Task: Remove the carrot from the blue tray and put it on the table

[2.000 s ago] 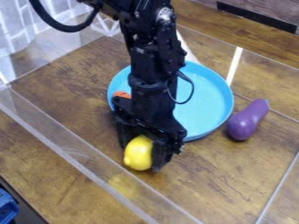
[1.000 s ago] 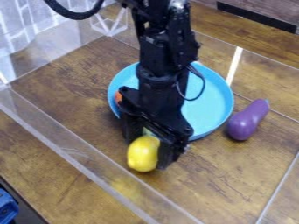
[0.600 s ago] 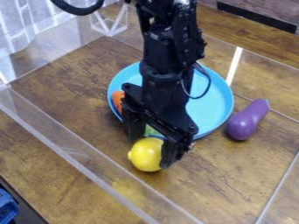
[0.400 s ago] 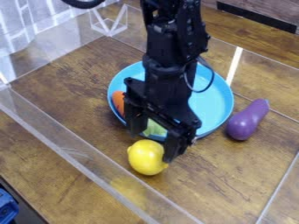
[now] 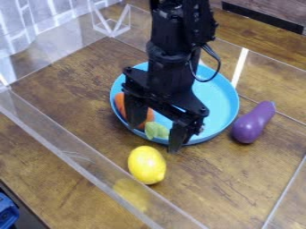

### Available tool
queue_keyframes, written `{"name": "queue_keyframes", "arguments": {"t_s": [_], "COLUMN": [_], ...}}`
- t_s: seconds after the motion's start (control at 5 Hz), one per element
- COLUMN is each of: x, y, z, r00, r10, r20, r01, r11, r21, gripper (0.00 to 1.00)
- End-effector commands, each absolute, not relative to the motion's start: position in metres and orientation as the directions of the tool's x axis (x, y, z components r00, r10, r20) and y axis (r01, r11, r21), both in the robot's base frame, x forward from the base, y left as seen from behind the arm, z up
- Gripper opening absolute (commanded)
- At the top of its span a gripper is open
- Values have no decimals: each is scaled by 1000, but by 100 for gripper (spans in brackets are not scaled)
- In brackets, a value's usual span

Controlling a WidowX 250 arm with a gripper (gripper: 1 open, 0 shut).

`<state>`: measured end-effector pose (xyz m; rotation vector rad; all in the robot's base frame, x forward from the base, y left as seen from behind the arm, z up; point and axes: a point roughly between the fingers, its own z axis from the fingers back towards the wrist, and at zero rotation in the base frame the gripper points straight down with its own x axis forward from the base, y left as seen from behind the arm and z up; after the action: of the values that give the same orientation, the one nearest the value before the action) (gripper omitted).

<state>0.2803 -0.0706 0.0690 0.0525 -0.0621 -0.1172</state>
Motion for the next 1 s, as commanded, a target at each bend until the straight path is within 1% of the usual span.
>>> {"name": "queue_keyframes", "arguments": {"t_s": [0.0,0.4,0.8], "x": [281,270,269], "y": [-80,-84,-57], "z": [85,67,50], "r00": [986,987,988], "r10": [-83,5,-1], "r20": [145,159,152], "r01": [76,-16,-11], "r11": [996,997,997], "r21": [55,70,76], "gripper": [100,100,100]}}
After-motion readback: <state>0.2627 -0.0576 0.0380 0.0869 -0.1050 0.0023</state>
